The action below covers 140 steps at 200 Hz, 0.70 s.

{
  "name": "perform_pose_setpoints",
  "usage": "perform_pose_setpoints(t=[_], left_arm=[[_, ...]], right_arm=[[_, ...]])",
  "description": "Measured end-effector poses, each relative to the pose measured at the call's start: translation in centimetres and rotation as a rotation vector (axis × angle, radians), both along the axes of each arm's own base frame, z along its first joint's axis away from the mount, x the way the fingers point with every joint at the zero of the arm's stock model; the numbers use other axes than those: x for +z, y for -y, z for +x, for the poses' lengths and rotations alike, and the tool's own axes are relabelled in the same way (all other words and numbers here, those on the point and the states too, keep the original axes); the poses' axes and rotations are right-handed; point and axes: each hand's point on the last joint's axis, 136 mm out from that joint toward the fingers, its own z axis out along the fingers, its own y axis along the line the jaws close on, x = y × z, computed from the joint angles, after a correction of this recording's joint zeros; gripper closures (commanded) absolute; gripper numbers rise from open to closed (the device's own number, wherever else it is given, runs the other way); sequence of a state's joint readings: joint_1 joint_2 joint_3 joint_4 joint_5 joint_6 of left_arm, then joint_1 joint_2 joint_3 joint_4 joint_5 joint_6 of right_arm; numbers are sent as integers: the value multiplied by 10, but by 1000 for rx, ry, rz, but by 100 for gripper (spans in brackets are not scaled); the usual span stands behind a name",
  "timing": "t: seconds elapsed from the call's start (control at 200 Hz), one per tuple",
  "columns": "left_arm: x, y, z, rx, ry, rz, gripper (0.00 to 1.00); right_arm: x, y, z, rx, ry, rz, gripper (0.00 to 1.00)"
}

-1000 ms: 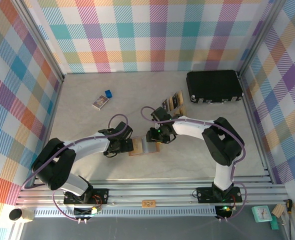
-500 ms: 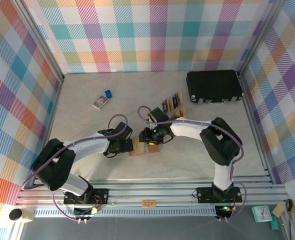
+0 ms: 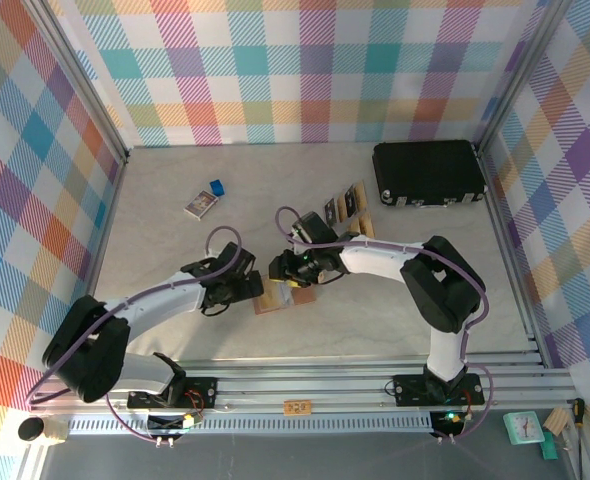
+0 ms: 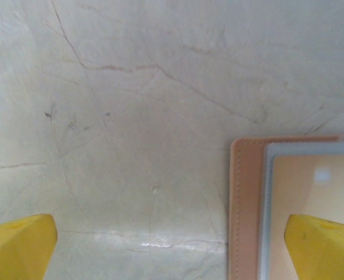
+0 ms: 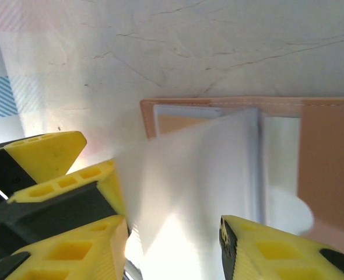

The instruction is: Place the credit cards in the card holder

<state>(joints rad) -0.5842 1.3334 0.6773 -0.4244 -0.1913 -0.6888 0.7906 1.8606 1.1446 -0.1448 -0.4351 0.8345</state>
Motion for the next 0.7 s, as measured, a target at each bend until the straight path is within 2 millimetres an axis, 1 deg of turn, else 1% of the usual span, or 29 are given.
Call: perform_pose_setpoints(t=[0.09,0.195,0.365,0.525,0.6,0.7], left_arm=[[8,-4,6,31,26,-34,0],[13,-10,9,61,38,-56,0],[19,-21,12,98,54,-71,0],[25,-24,13,108,72,-80,0],[23,-25,11,105,63,-74,0],[22,-27,9,102,52,-66,0]], right_arm=[[3,-6,-3,4,-4,18,54],[3,-13,-7,16,-9,35,54],[-10,-27,-16,40,-35,24,54],[-31,-37,-22,60,-59,-2,54],[-30,-42,-22,68,-56,11,54],[-28,-43,-20,70,-48,13,54]])
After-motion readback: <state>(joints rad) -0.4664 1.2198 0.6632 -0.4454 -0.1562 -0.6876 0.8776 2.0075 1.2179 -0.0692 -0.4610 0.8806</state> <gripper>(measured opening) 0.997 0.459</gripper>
